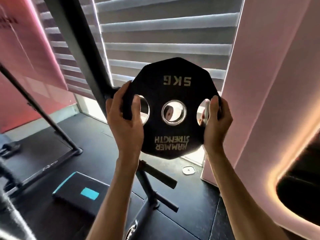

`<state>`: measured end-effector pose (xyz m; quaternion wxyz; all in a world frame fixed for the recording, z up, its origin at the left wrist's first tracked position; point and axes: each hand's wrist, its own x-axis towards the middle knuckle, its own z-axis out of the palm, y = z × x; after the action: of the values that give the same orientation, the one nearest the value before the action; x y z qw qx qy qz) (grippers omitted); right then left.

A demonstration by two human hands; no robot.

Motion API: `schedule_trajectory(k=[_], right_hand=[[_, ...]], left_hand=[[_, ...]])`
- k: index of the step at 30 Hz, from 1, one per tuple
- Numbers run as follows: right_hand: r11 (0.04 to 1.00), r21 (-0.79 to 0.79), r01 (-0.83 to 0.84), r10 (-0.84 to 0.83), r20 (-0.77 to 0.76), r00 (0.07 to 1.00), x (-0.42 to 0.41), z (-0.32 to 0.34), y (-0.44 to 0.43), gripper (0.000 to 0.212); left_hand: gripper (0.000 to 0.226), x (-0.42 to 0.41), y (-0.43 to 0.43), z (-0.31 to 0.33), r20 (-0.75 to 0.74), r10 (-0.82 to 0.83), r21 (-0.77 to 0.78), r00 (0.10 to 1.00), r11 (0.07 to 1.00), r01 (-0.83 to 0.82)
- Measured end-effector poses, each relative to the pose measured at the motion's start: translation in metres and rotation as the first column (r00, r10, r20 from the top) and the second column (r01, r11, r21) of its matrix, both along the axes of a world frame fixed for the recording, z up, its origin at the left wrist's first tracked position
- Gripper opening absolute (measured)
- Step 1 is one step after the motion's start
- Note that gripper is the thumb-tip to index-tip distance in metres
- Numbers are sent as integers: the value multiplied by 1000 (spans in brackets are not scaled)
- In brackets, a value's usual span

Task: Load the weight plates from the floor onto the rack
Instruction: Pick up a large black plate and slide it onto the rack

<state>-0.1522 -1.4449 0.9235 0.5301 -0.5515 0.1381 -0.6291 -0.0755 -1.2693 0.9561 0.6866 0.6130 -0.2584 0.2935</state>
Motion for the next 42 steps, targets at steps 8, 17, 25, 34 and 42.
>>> schedule_trajectory(k=[8, 17, 25, 34, 42], right_hand=[[974, -3, -225, 225, 5, 974, 30, -17, -35, 44], [926, 8, -377, 377, -62, 924, 72, -35, -46, 48], [878, 43, -478, 479, -82, 874, 109, -40, -40, 47], [763, -48, -645, 623, -211, 753, 166, -23, -31, 29], [681, -123, -722, 676, -276, 684, 215, -14, -17, 45]], left_hand=[[32, -17, -27, -10, 16, 292, -8, 956, 956, -292], [34, -33, -40, -21, 47, 537, 27, 843, 842, -538], [34, -33, -51, -21, 140, 649, 74, 748, 746, -661], [37, 35, -28, -30, 94, 687, 107, 721, 713, -693], [41, 100, -3, -45, 79, 679, 126, 730, 719, -683]])
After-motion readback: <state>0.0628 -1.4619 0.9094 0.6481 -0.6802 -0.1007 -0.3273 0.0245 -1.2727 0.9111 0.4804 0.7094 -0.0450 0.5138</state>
